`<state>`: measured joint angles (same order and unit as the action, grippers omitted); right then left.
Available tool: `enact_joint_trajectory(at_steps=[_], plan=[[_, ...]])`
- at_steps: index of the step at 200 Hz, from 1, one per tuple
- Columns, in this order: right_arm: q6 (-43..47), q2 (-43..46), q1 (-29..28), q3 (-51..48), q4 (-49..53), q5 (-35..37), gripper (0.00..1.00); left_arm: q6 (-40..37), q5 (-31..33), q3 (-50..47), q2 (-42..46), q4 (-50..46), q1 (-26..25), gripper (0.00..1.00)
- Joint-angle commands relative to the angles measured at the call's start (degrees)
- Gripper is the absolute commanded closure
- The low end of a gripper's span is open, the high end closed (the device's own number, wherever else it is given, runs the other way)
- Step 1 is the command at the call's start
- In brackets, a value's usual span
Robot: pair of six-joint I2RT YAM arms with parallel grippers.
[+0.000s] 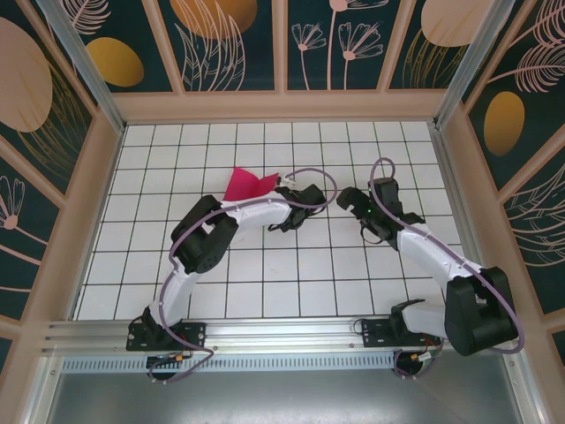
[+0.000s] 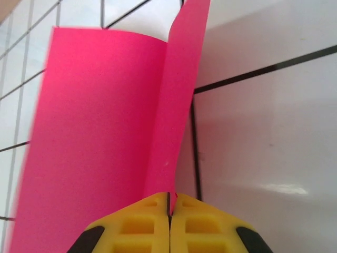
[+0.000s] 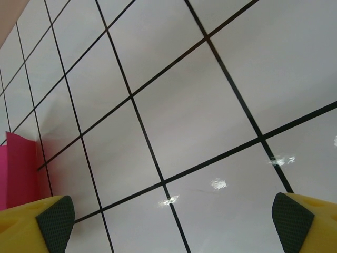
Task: Fold a paper plane with a square sheet of paper (pick it up from the middle)
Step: Turn over the paper at the center of the table.
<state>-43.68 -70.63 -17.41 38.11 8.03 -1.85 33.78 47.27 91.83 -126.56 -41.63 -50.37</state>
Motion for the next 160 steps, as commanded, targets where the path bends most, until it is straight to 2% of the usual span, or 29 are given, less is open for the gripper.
enact_joint_trajectory(at_steps=[1, 41, 59, 107, 137, 160], plan=[[-1.02, 1.37, 1.21, -0.84, 2.24, 1.41, 0.01, -1.17, -5.68, -1.93, -0.06, 4.79, 0.29, 0.89], [-1.06, 1.36, 2.29, 0.07, 3.56, 0.88, 0.01, -0.04, -10.46, -4.43, 0.54, 7.80, 0.34, 0.77], [-1.14, 1.37, 2.45, 0.65, 4.00, 0.69, 0.01, 0.16, -13.92, -5.06, 3.50, 8.47, 0.33, 0.66], [-0.09, 0.44, 2.49, 2.73, 3.71, -1.45, 0.01, -0.60, -30.26, -11.39, 20.11, 18.93, 0.92, 0.31], [0.45, -2.55, 1.84, 4.42, 1.73, -5.83, 0.02, 2.04, -38.07, -18.66, 30.12, 26.22, 5.37, 0.18], [0.48, -6.87, -1.89, 7.84, 0.57, -6.85, 0.04, 5.26, -42.72, -25.61, 36.00, 30.84, 10.92, 0.11]])
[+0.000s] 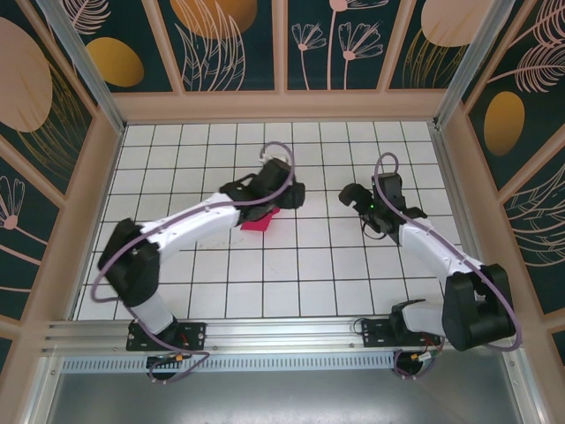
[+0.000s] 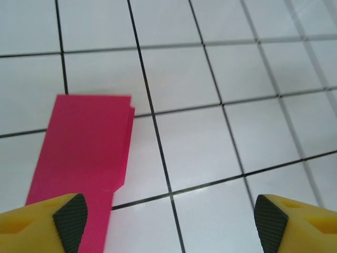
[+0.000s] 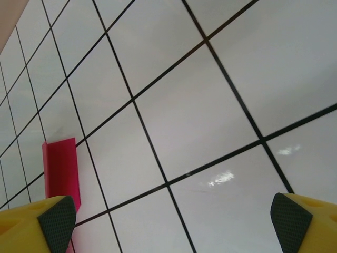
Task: Fold a paper plane with a square sheet of paper (pick it up from the middle)
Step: Turn over the paper at the center of the table, then move the square sheet of paper to the center of the table.
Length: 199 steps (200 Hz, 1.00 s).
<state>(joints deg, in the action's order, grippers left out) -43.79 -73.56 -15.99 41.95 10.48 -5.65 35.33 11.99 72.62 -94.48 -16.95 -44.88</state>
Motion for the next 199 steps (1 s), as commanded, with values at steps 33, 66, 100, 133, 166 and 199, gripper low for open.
enact_joint_trajectory(at_steps=[33, 66, 100, 133, 166, 199], plan=[[0.89, -14.22, -13.03, 12.86, -3.80, -3.73, 0.09, 7.27, -9.26, -14.28, 8.76, 8.16, 13.01, 0.01], [1.37, -27.34, -20.18, 24.18, -6.61, -9.14, 0.28, 9.47, -10.40, -21.27, 10.81, 8.45, 19.39, 0.02], [2.17, -38.51, -24.48, 37.81, -2.83, -10.00, 0.34, 13.04, -8.41, -28.10, 14.75, 9.57, 24.02, 0.02], [2.39, -47.61, -26.50, 47.19, 1.79, -11.63, 0.37, 14.73, -6.73, -31.91, 18.14, 9.62, 26.52, 0.02], [3.39, -53.36, -27.16, 51.37, 4.70, -12.54, 0.39, 14.64, -6.67, -31.93, 18.72, 9.02, 26.79, 0.01], [9.62, -56.36, -27.20, 53.11, 8.34, -13.46, 0.39, 13.85, -7.91, -31.61, 18.26, 9.65, 26.87, 0.01]])
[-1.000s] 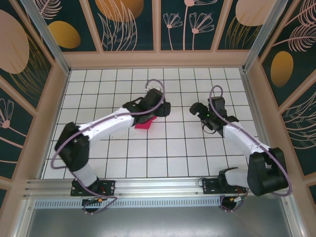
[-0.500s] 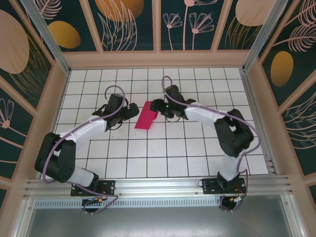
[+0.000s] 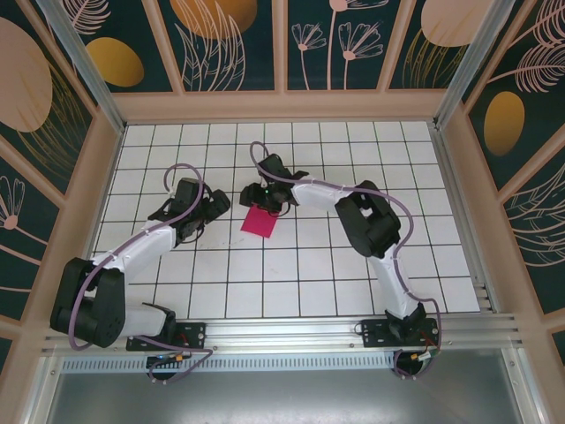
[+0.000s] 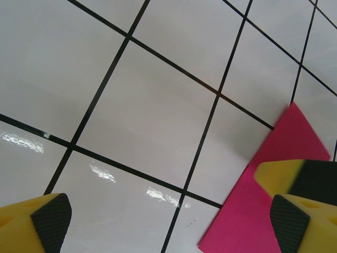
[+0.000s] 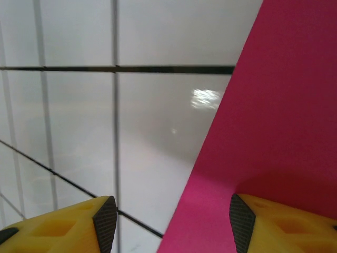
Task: Fold a paper plane with a square sheet of paper (pick it up from the middle)
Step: Move the square sheet of paper to the center of the table.
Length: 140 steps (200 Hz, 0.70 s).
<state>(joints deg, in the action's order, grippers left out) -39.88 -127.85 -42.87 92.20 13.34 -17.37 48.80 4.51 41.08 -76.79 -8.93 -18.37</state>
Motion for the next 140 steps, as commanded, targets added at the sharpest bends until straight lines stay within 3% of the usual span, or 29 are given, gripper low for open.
enact_joint_trajectory(at_steps=[1, 36, 95, 116, 140], plan=[[6.09, -2.15, -0.34, 2.92, 5.65, -1.77, 0.39, 0.36, -0.50, -0.05, 0.58, 1.63, 0.35, 0.02], [19.68, -2.50, -0.20, 1.27, 12.63, -0.03, 0.39, -0.95, -2.47, 0.23, 0.15, 2.15, 0.31, 0.01], [37.24, 9.22, 0.77, -16.58, 13.88, -1.79, 0.39, -3.88, -9.59, -0.38, -0.15, 6.02, 0.33, 0.02], [37.29, 12.86, 0.85, -17.61, 12.94, -2.33, 0.39, -3.65, -13.55, -0.08, -1.26, 8.04, 0.20, 0.03], [29.72, 17.89, 1.20, -18.73, 8.32, -2.96, 0.38, -3.06, -18.56, -0.13, -2.42, 11.55, 0.12, 0.07]])
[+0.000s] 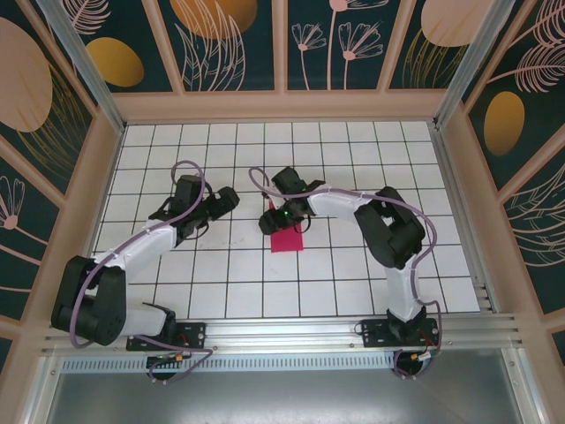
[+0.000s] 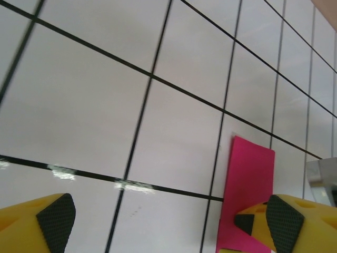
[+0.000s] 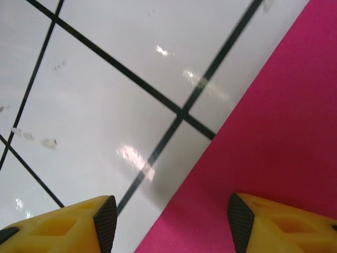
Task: Fold a paper plane with a square sheet of paper (pick it up from the middle)
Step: Move the square sheet of paper to the center of the table, then third fold the triangle at the center of the table.
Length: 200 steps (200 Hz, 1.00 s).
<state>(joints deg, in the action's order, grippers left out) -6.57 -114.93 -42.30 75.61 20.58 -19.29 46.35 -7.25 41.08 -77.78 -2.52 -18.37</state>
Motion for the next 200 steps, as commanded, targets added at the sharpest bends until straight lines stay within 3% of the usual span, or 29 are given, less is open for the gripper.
enact_joint_trajectory(at_steps=[1, 47, 72, 99, 115, 200], plan=[[-4.27, 5.24, 0.59, -2.27, 0.67, -0.94, 0.38, -0.59, -7.03, -0.17, -1.47, 5.24, 0.10, 0.07], [-28.89, 18.71, 6.57, -15.81, -11.22, 1.72, 0.34, 1.87, -15.33, 0.93, -5.20, 13.66, -4.01, 0.22], [-35.62, 23.36, 8.97, -21.85, -11.45, 0.96, 0.34, 2.81, -17.61, 4.45, -10.43, 16.02, -8.05, 0.39], [-38.94, 25.74, 10.66, -26.25, -11.03, -1.39, 0.34, 5.06, -19.95, 8.43, -17.19, 19.05, -10.51, 0.55], [-39.54, 26.18, 10.62, -27.69, -11.21, -3.05, 0.35, 5.65, -20.43, 10.33, -20.03, 19.37, -11.07, 0.60], [-42.52, 26.25, 9.66, -33.06, -15.04, -8.66, 0.39, 5.82, -21.29, 14.29, -30.91, 18.89, -11.16, 0.67]])
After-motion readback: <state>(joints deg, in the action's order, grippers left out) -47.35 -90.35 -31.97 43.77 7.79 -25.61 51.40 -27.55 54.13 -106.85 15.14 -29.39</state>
